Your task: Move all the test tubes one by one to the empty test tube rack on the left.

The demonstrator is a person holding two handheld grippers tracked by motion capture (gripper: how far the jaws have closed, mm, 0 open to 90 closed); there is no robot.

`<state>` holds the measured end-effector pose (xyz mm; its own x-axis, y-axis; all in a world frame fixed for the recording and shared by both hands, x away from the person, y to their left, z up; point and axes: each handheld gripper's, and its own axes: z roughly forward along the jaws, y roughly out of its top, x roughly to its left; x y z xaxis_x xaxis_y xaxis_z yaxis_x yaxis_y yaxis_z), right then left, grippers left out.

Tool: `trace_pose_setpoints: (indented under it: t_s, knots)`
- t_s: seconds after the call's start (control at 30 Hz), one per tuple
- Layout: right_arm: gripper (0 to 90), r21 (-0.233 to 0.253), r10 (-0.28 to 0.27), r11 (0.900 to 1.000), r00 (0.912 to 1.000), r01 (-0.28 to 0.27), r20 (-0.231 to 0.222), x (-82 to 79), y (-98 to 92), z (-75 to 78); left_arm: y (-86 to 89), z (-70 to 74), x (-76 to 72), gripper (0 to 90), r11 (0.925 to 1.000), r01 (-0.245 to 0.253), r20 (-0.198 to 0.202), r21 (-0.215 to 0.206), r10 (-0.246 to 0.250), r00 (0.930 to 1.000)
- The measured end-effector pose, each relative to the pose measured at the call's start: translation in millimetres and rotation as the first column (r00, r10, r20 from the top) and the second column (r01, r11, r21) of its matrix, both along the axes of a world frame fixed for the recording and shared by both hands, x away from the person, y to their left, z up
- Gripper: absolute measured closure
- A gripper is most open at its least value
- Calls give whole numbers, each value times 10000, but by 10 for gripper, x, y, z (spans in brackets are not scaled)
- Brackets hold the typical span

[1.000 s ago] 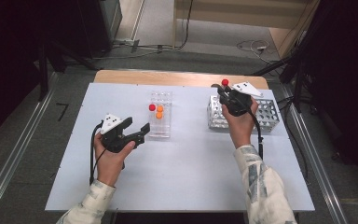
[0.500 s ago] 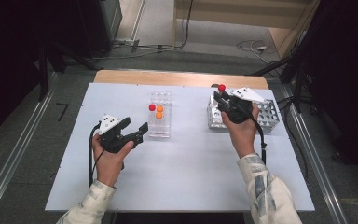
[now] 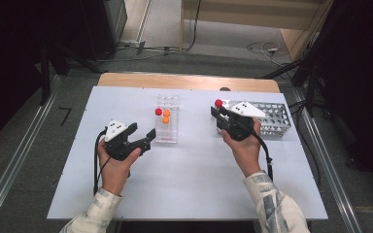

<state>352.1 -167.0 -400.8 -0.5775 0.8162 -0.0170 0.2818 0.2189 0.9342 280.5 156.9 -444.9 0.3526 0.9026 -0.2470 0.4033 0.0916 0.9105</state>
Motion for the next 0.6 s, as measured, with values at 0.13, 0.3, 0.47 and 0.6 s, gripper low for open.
trace_pose_setpoints:
  t_s: [0.13, 0.3, 0.47, 0.6]
  knots:
    - [713, 61, 235, 9997, 9997, -234, -112, -66, 54, -61, -9, 5, -9, 254, 10000, 59, 10, 18, -59, 10000]
    - [713, 51, 569, 9984, 9982, -569, -174, -146, 131, -102, -33, 33, -26, 255, 9999, 143, 135, -41, -143, 9998]
    - [713, -17, 931, 9956, 9953, -932, -272, -243, 240, -175, -67, 62, -50, 254, 9995, 308, 208, -117, -306, 9993]
    - [713, 2, 1208, 9927, 9918, -1209, -412, -313, 330, -270, -106, 92, -76, 254, 9986, 517, 299, -106, -514, 9982]
